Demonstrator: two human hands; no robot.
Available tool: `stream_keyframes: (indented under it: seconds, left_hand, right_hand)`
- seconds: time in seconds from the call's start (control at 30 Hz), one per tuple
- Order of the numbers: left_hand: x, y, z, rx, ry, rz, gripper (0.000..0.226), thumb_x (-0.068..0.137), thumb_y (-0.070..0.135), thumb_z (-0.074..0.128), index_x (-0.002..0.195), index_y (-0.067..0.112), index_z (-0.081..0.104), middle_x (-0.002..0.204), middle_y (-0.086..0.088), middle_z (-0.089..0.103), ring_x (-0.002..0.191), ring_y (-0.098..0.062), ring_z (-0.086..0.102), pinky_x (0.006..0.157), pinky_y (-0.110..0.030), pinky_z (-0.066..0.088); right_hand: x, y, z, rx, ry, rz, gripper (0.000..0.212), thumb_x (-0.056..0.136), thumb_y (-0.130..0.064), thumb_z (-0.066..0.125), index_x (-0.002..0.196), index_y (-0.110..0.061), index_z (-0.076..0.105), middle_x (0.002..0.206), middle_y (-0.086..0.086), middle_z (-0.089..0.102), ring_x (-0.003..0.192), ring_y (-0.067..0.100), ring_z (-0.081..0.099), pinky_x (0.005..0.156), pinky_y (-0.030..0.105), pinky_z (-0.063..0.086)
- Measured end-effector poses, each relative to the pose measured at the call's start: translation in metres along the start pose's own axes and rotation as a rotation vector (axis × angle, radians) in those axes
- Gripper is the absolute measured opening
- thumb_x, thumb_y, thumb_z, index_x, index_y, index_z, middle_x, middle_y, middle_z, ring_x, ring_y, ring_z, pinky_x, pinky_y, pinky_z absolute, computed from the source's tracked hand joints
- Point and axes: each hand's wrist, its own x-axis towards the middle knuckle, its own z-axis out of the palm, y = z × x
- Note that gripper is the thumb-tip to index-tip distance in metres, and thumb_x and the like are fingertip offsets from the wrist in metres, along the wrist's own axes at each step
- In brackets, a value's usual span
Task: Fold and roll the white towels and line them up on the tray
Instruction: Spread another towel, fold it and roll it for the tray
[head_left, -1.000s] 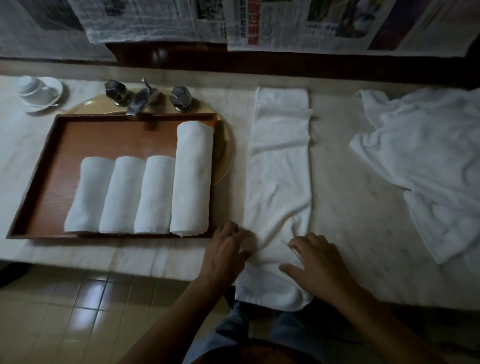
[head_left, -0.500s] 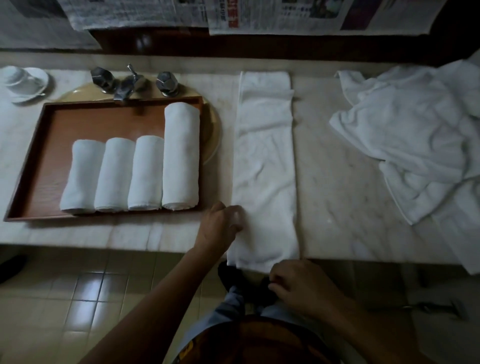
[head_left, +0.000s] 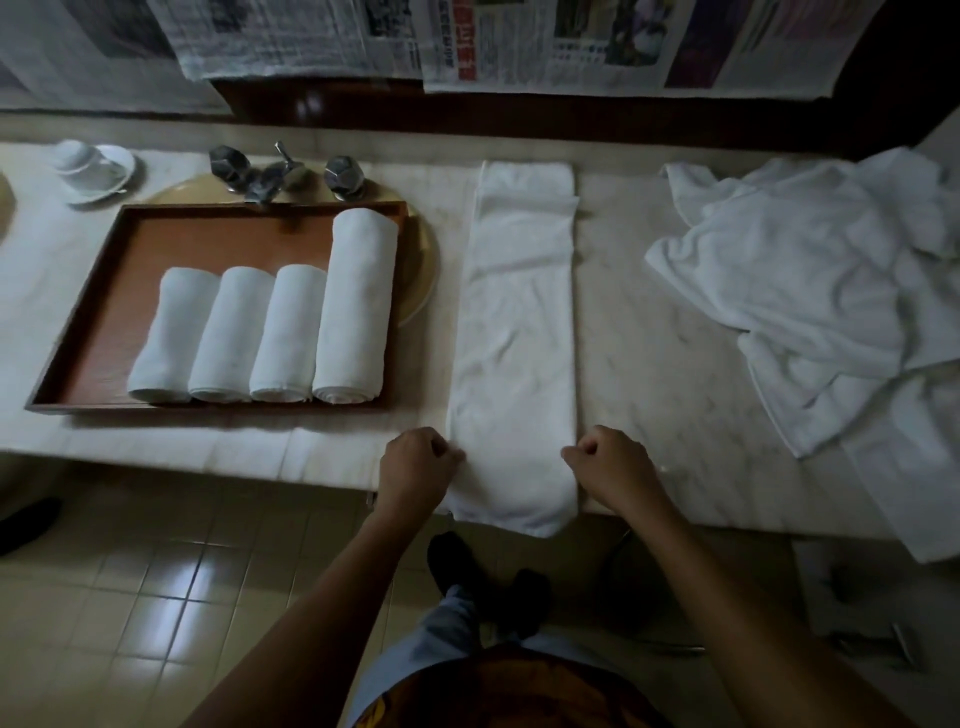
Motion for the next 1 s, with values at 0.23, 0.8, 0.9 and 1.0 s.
stream_keyframes:
  seconds: [0.23, 0.8, 0.9, 1.0]
  left_hand:
    - [-0.003, 0.006, -0.003, -0.316, -0.06, -0.118, 0.022, 0.097, 0.031, 0.071, 0.093, 0.009, 0.066, 0.07, -0.006, 0.074, 0.055, -0.01, 0.07, 0.044, -0.016, 0.045]
    - [-0.001, -0.007, -0.002, -0.158, -0.025, -0.024, 0.013, 0.095, 0.029, 0.074, 0.102, 0.018, 0.074, 0.089, 0.006, 0.068, 0.076, -0.001, 0.059, 0.059, -0.012, 0.042]
    - [0.003, -0.008, -0.001, -0.178, -0.04, -0.026, 0.012, 0.096, 0.031, 0.072, 0.099, 0.019, 0.073, 0.088, 0.007, 0.068, 0.08, -0.006, 0.064, 0.061, -0.015, 0.047]
    - [0.006, -0.005, -0.005, -0.286, -0.075, -0.055, 0.012, 0.097, 0.029, 0.07, 0.094, 0.018, 0.071, 0.088, 0.003, 0.072, 0.081, -0.012, 0.069, 0.062, -0.022, 0.051]
  right_hand:
    - [0.003, 0.026, 0.006, 0.472, -0.044, 0.114, 0.024, 0.072, -0.044, 0.075, 0.091, -0.04, 0.06, 0.098, -0.002, 0.07, 0.088, 0.027, 0.071, 0.067, 0.052, 0.064]
    - [0.004, 0.014, 0.011, 0.261, 0.048, 0.127, 0.048, 0.081, -0.051, 0.081, 0.113, -0.019, 0.067, 0.104, 0.0, 0.073, 0.094, 0.023, 0.069, 0.08, 0.04, 0.061]
    - [0.003, 0.005, 0.004, 0.14, 0.062, 0.088, 0.036, 0.094, -0.05, 0.066, 0.109, -0.018, 0.074, 0.101, 0.004, 0.075, 0.087, 0.023, 0.065, 0.075, 0.028, 0.044]
    - [-0.001, 0.005, 0.001, 0.123, 0.079, 0.043, 0.026, 0.097, -0.04, 0.066, 0.108, -0.017, 0.072, 0.101, 0.003, 0.074, 0.08, 0.016, 0.058, 0.067, 0.025, 0.04]
